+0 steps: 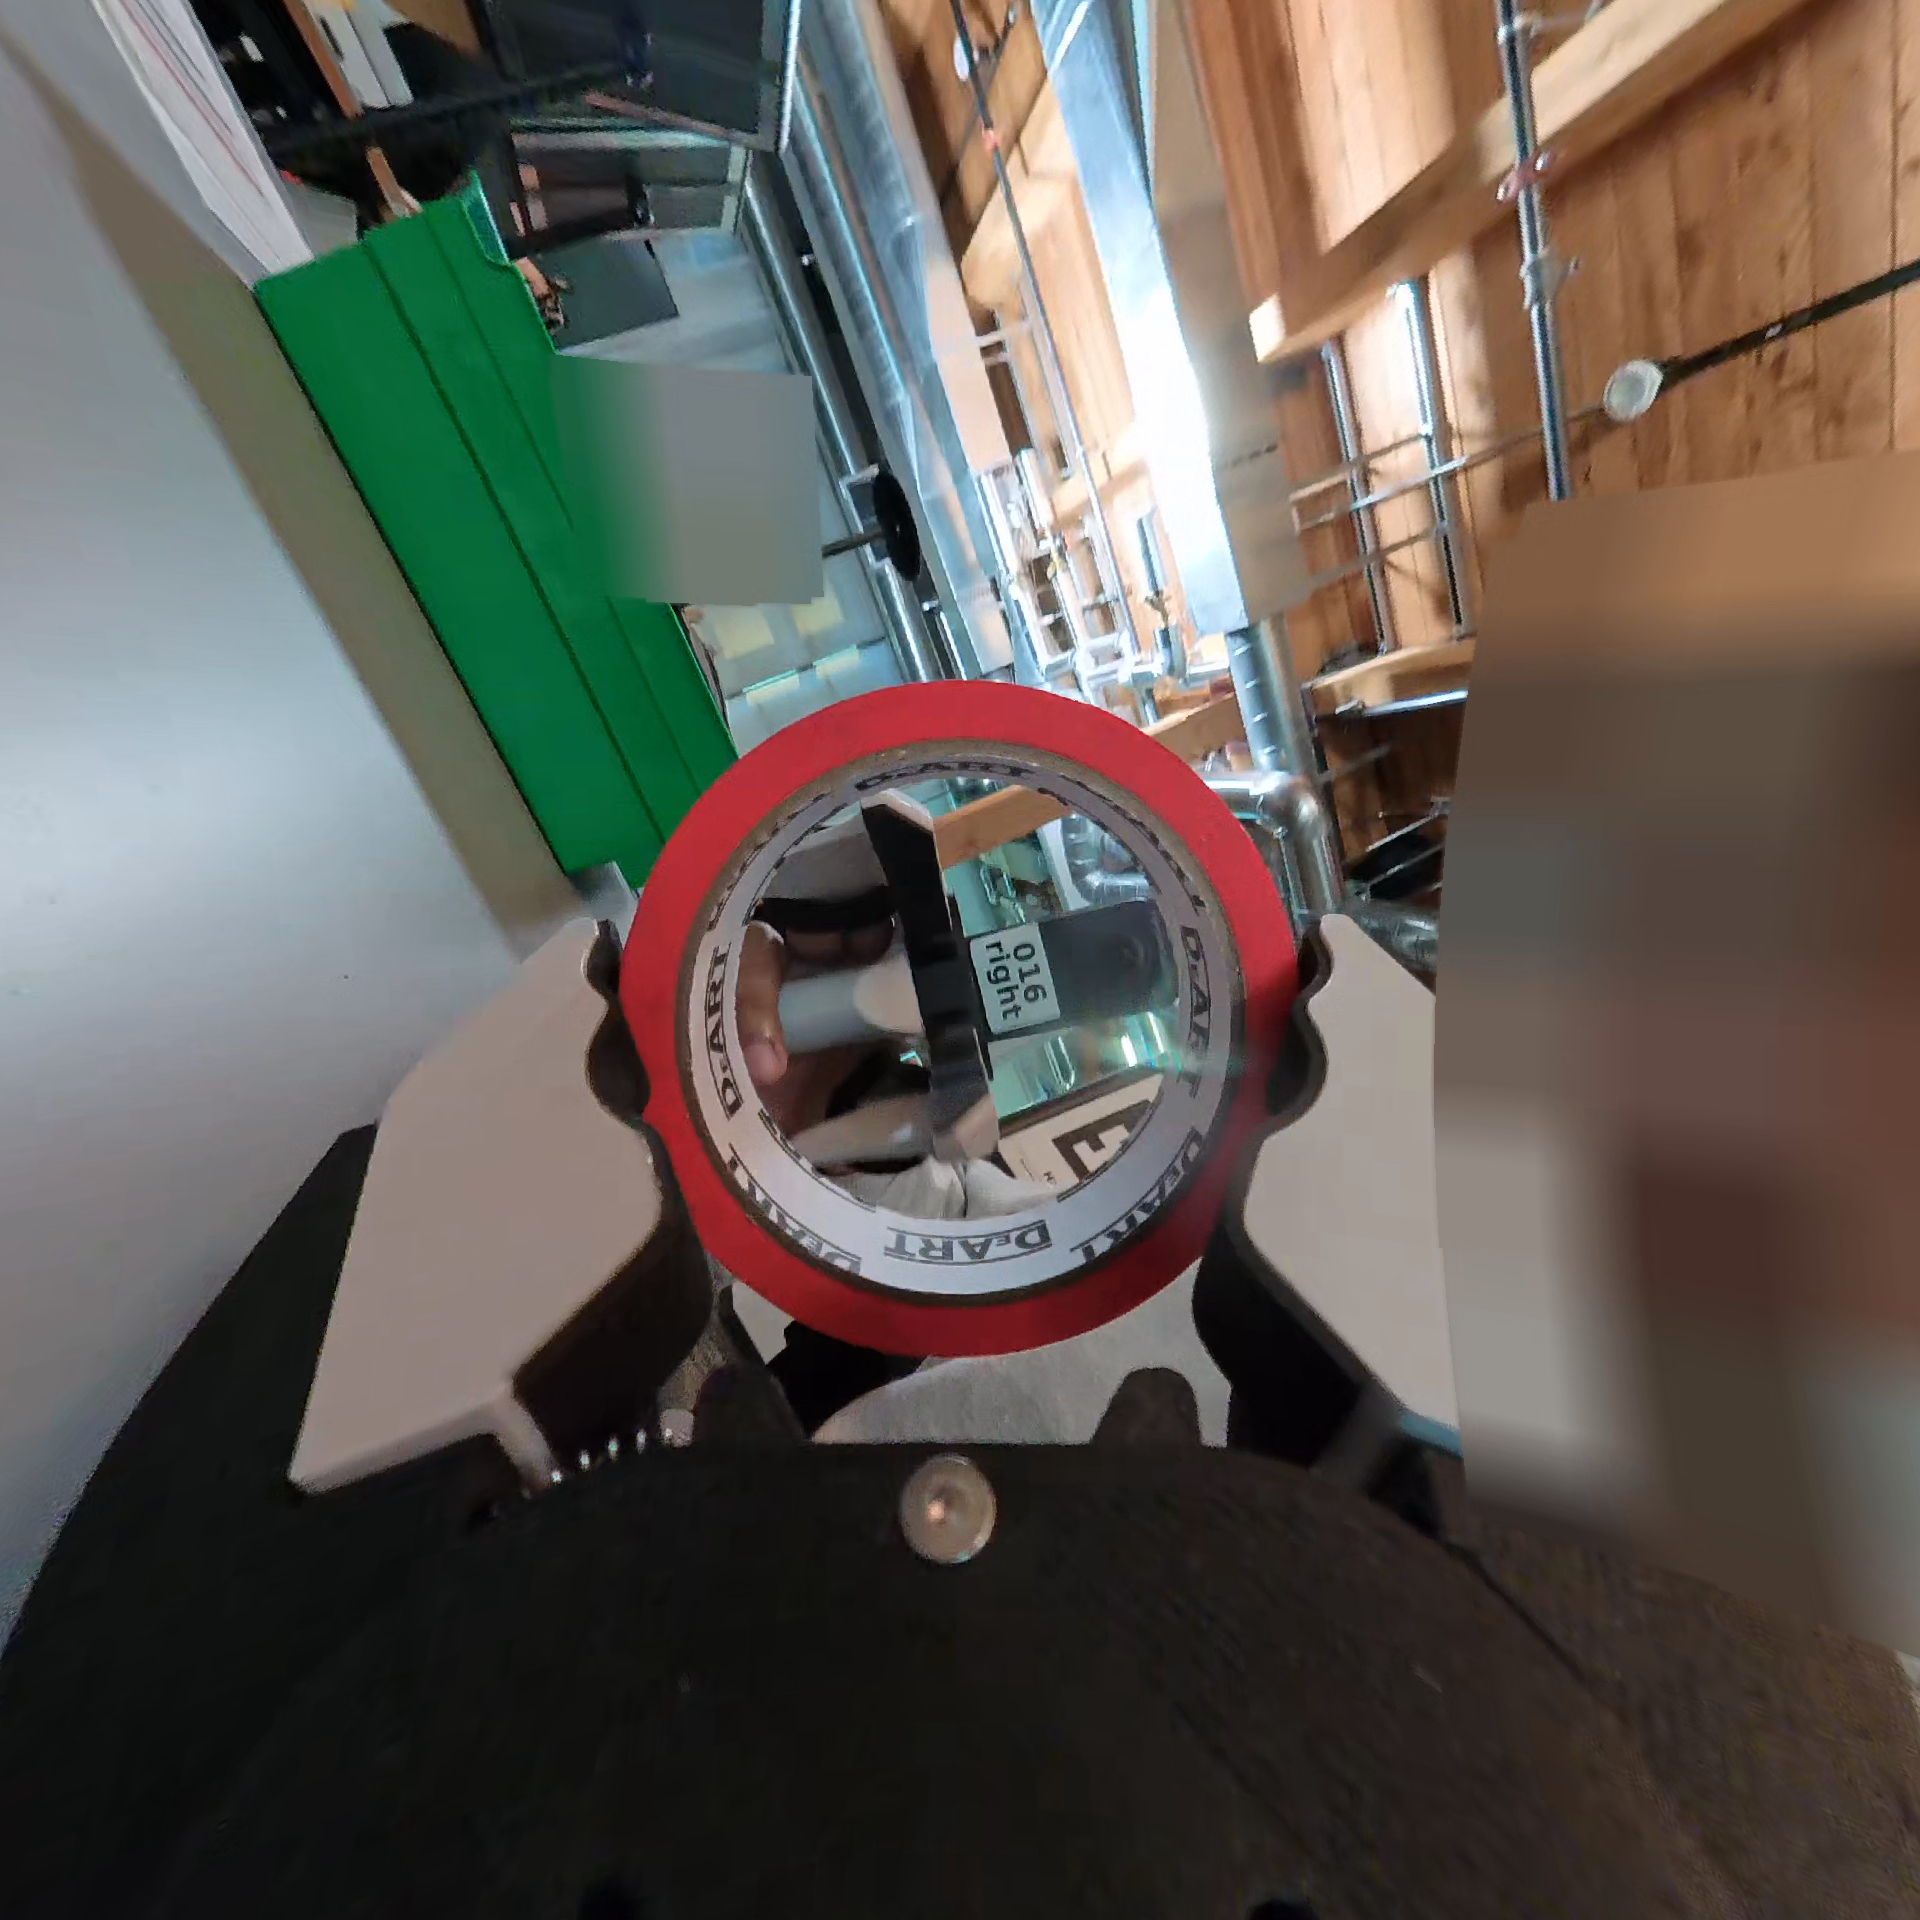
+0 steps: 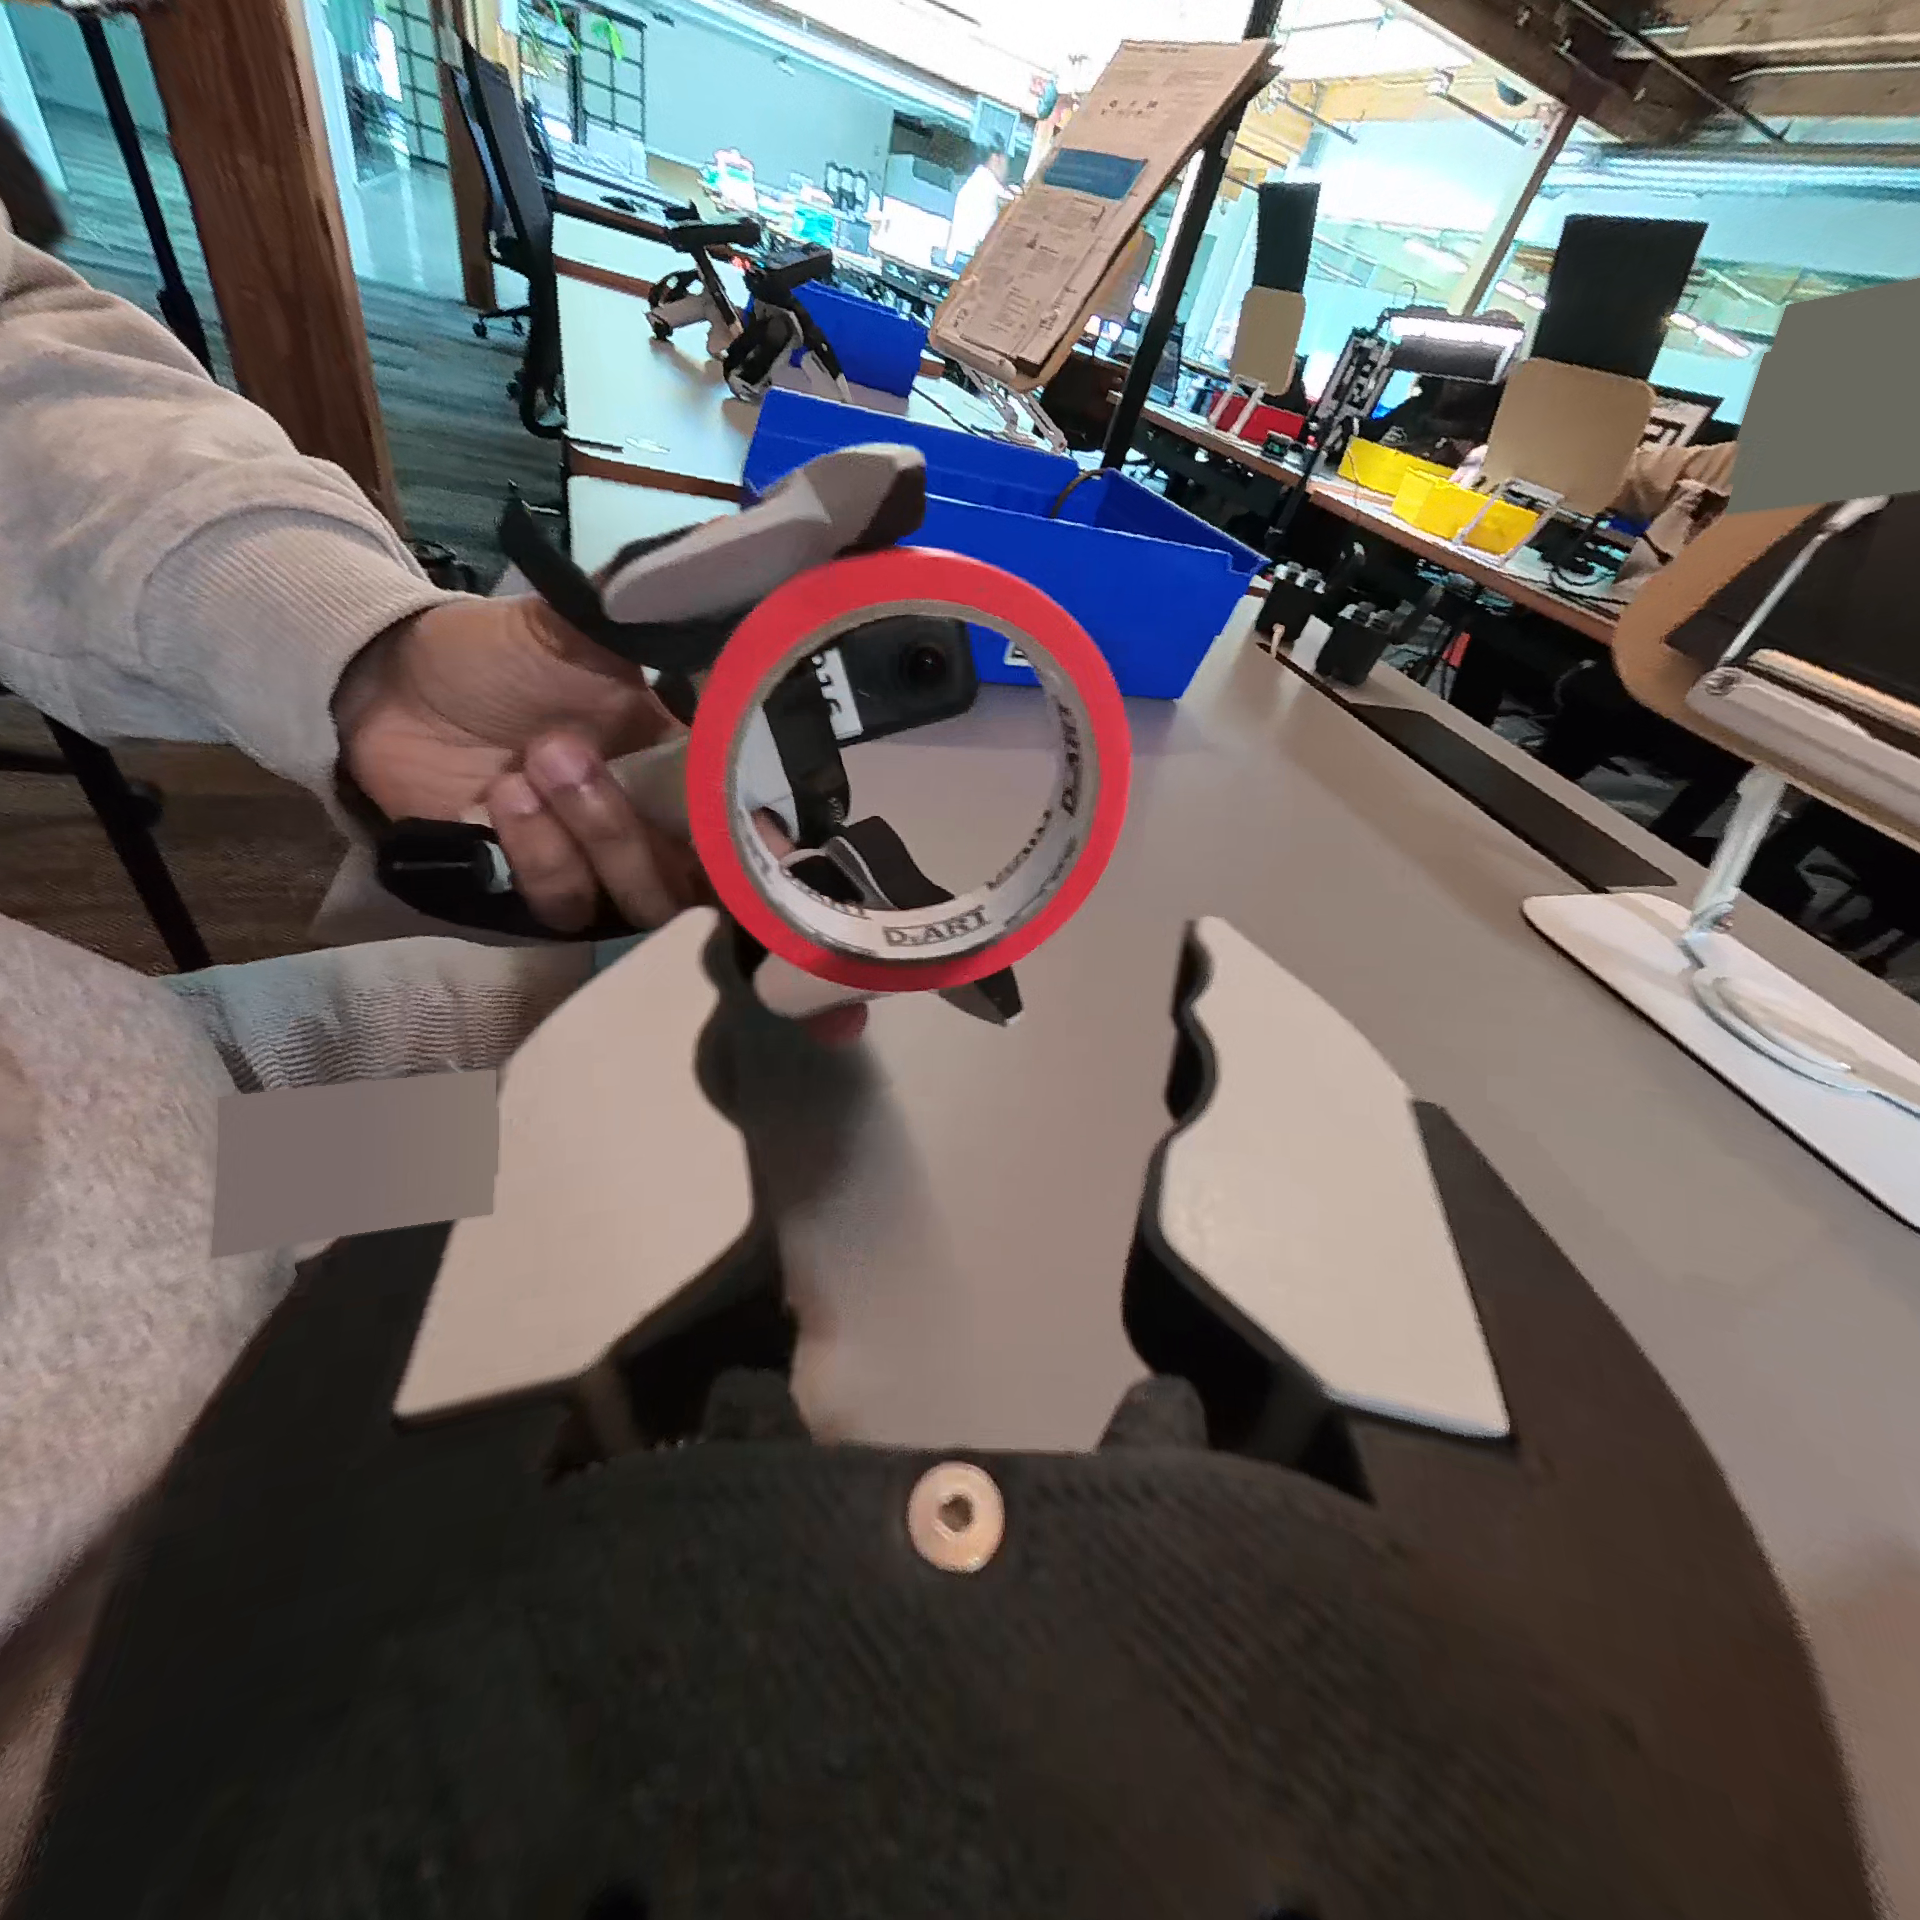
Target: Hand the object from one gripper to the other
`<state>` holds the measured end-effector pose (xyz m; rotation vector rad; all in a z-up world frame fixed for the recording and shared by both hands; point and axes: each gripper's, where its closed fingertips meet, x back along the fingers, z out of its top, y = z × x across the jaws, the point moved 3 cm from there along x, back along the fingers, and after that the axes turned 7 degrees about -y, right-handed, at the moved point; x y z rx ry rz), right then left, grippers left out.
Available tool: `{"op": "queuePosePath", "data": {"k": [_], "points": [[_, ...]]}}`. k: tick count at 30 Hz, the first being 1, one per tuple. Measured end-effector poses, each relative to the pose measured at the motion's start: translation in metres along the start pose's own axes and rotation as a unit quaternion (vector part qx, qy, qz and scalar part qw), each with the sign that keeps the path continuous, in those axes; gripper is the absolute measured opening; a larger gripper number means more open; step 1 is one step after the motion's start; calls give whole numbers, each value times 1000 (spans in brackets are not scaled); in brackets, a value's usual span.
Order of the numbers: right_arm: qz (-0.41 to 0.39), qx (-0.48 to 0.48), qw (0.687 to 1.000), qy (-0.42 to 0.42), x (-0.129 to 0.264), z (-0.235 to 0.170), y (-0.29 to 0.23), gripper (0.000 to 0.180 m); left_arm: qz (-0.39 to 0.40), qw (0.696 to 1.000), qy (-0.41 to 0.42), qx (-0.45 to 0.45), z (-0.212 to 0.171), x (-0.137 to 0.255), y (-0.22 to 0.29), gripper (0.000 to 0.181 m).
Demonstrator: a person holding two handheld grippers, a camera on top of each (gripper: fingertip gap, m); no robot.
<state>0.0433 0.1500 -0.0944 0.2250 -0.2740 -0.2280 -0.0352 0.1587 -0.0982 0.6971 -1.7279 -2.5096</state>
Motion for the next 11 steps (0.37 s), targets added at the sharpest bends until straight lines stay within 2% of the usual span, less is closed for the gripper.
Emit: {"op": "queuePosePath", "data": {"k": [1, 3, 8, 11], "points": [[8, -3, 1000, 5, -2, 1, -3, 95, 0, 1000, 4, 3, 1, 1, -1, 118], [24, -9, 1000, 13, -7, 1, -10, 115, -1, 1000, 0, 9, -1, 0, -2, 118], [57, -7, 998, -10, -20, -5, -27, 143, -15, 999, -21, 21, -14, -9, 0, 118], [51, 5, 999, -9, -22, -3, -31, 147, -16, 999, -30, 22, -21, -14, 0, 118]]}}
